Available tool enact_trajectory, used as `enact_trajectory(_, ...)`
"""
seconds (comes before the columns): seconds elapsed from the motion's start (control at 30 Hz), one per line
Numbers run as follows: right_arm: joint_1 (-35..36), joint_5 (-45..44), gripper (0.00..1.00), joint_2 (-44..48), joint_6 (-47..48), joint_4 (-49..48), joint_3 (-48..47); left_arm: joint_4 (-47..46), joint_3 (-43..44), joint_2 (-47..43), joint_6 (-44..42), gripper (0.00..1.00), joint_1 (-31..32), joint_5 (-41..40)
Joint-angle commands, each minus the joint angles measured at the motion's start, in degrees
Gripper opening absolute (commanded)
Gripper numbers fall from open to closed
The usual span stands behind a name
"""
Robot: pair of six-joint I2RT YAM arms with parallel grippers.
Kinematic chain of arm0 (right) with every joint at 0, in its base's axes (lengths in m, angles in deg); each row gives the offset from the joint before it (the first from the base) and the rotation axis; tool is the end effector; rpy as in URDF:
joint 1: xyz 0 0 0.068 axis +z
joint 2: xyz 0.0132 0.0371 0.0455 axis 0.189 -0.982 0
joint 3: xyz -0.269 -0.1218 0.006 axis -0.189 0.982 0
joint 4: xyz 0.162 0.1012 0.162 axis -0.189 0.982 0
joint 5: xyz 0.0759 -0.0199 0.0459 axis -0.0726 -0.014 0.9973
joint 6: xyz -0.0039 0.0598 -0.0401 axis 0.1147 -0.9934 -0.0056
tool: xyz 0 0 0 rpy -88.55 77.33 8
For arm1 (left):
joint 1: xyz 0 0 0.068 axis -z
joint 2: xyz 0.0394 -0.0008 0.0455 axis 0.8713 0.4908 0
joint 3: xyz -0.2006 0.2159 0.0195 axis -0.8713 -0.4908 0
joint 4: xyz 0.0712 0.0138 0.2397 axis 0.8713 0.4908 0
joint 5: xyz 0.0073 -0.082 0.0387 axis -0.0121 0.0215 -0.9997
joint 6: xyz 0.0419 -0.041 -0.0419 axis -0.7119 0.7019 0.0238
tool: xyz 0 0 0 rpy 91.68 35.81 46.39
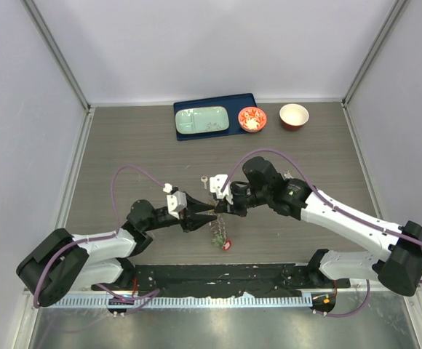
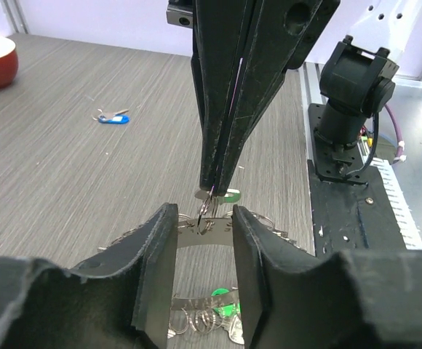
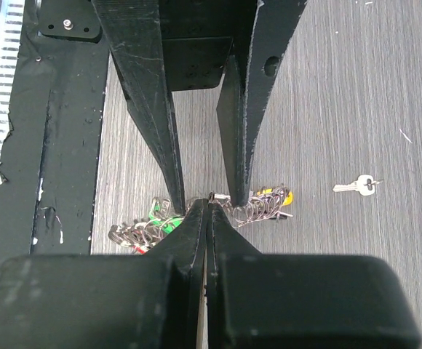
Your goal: Put the keys on the keyring
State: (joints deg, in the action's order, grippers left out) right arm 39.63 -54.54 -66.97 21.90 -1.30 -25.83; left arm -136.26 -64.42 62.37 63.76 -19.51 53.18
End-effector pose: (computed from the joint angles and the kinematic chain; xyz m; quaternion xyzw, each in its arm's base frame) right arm 0.1386 0.2169 0.3121 -0.6490 0.5726 0.3122 0.3917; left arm 0.1293 -0.1605 0.2316 0.3986 0.5342 -0.4970 0.5557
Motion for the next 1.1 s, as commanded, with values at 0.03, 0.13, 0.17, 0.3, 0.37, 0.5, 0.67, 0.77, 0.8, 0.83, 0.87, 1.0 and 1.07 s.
enact_trajectory(0.03,0.19,1.39,0.01,-0.22,0.68,-1.65,-2.78,-4.7,1.84,1.68,-0.92,0.31,-0.23,2.2)
enact_trajectory(0.13,0.19,0.86,0.01,0.13,0.68,-1.74,-2.52,-4.62,1.84,2.21,-0.58,0.18,-0.23,2.91)
enact_trajectory(0.17,0.19,0.68,0.01,0.31,0.68,-1.74,-2.52,-4.7,1.75,2.21,-0.57,0.13,-0.23,3.0)
enact_trajectory(0.3,0.19,-0.81,0.01,1.53,0.24,-1.56,-2.08,-4.62,1.05,1.68,-0.4,0.0,-0.23,1.78)
enact_trajectory(0.37,0.19,-1.25,0.01,2.06,-0.11,-1.3,-1.91,-4.7,0.7,1.24,0.48,0.0,-0.15,0.28)
enact_trajectory(0.5,0.19,-2.48,0.01,3.56,-0.55,-0.16,-0.85,-6.45,-0.7,-0.34,2.76,0.0,-0.15,-4.03)
enact_trajectory(0.67,0.19,-2.92,0.01,5.49,-1.34,1.25,0.55,-8.92,-2.64,-2.45,7.67,0.0,-0.23,-12.02)
enact_trajectory(0.77,0.19,-3.1,0.01,5.58,-1.96,1.6,1.52,-11.38,-3.34,-3.06,9.7,0.0,-0.15,-15.26)
enact_trajectory(0.8,0.19,-3.1,0.01,5.5,-2.05,1.6,2.04,-12.25,-3.43,-3.15,11.71,0.0,-0.23,-16.33)
enact_trajectory(0.83,0.19,-2.92,0.01,5.41,-2.48,0.99,2.4,-12.61,-3.34,-3.41,12.51,0.0,-0.15,-17.03)
enact_trajectory(0.87,0.28,-2.57,0.01,5.32,-2.66,0.55,2.66,-12.96,-3.17,-3.85,13.39,0.0,-0.14,-18.35)
enact_trajectory(1.0,0.19,-1.35,0.01,4.62,-3.89,-3.05,4.24,-13.49,-1.94,-3.95,18.23,0.0,-0.23,-20.11)
enact_trajectory(1.07,0.72,-0.9,0.01,4.18,-4.59,-5.33,4.94,-15.41,-1.85,-3.42,20.6,0.0,-0.14,-21.25)
